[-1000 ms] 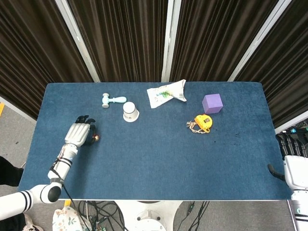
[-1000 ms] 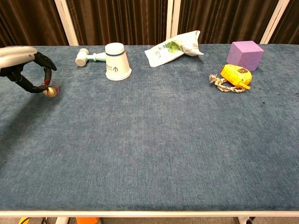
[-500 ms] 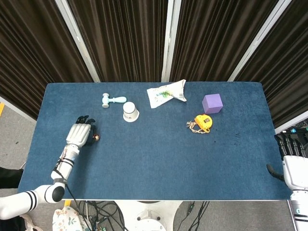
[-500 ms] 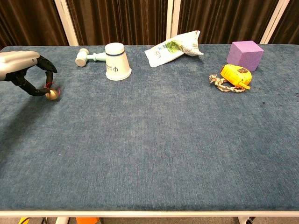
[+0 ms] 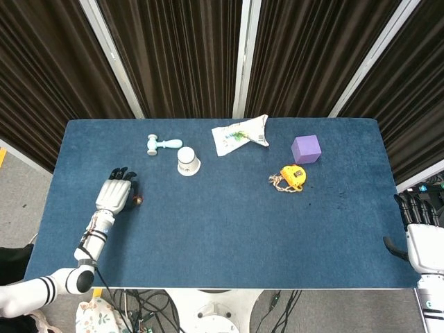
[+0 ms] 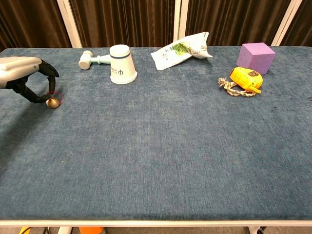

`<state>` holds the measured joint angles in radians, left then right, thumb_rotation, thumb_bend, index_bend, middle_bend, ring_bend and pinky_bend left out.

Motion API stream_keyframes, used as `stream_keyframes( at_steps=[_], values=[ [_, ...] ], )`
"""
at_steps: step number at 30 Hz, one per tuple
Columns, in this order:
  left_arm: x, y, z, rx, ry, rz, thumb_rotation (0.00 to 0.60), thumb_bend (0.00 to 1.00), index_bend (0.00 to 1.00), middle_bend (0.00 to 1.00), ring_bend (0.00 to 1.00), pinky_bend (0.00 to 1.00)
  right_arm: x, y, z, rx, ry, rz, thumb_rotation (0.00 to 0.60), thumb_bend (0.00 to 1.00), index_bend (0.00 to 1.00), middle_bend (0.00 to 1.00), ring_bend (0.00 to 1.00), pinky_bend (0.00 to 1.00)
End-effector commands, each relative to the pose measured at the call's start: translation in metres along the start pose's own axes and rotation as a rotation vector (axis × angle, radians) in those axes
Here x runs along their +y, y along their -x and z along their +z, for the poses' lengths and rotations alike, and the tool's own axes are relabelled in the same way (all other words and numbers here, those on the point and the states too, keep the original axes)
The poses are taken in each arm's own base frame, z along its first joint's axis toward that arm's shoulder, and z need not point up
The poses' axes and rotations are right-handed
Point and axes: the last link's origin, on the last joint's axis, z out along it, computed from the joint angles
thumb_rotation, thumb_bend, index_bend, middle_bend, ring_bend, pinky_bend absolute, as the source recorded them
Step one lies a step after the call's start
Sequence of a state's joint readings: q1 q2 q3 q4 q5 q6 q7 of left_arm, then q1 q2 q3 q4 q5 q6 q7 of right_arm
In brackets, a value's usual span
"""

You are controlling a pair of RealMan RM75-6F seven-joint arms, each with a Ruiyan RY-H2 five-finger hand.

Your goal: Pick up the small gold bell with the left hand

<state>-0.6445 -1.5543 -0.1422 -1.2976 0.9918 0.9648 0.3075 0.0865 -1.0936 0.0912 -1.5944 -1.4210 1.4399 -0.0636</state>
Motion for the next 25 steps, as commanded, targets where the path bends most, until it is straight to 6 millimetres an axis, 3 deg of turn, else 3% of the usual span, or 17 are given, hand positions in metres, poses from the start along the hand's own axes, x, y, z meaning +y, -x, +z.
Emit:
stream_keyframes(
  at_steps=[1,5,9,12,15,20,25],
  values=[
    [-0.001,0.001,0.000,-0.003,-0.001,0.002,0.600,0.38,0.48,0.15,0.02,0.02,0.000,0.000,0.000,0.001,0.000,0.000,0.600,0.16,0.00,0.00,0.00,0.00],
    [-0.002,0.000,-0.002,0.000,-0.003,-0.003,0.600,0.35,0.38,0.13,0.02,0.01,0.000,-0.001,0.000,0.003,0.002,0.002,0.600,0.16,0.00,0.00,0.00,0.00],
    [-0.002,-0.020,-0.012,0.089,0.008,-0.004,0.600,0.33,0.25,0.12,0.01,0.01,0.002,-0.002,-0.001,0.007,0.005,0.000,0.600,0.16,0.00,0.00,0.00,0.00],
    [-0.009,-0.040,-0.036,0.207,0.013,0.033,0.600,0.31,0.20,0.11,0.01,0.01,0.002,-0.003,-0.002,0.014,0.007,0.002,0.600,0.16,0.00,0.00,0.00,0.00],
    [-0.021,-0.047,-0.063,0.301,0.008,0.066,0.600,0.24,0.15,0.10,0.01,0.01,0.003,-0.002,-0.003,0.016,0.005,0.005,0.600,0.16,0.00,0.00,0.00,0.00],
    [-0.057,-0.027,-0.112,0.382,-0.010,0.083,0.600,0.06,0.11,0.09,0.01,0.01,0.003,0.002,-0.004,0.023,0.001,0.012,0.600,0.16,0.00,0.00,0.00,0.00],
    [-0.083,-0.006,-0.148,0.363,-0.047,0.046,0.600,0.02,0.11,0.09,0.01,0.01,0.006,0.003,-0.005,0.027,0.013,0.013,0.600,0.16,0.00,0.00,0.00,0.00]
  ],
)
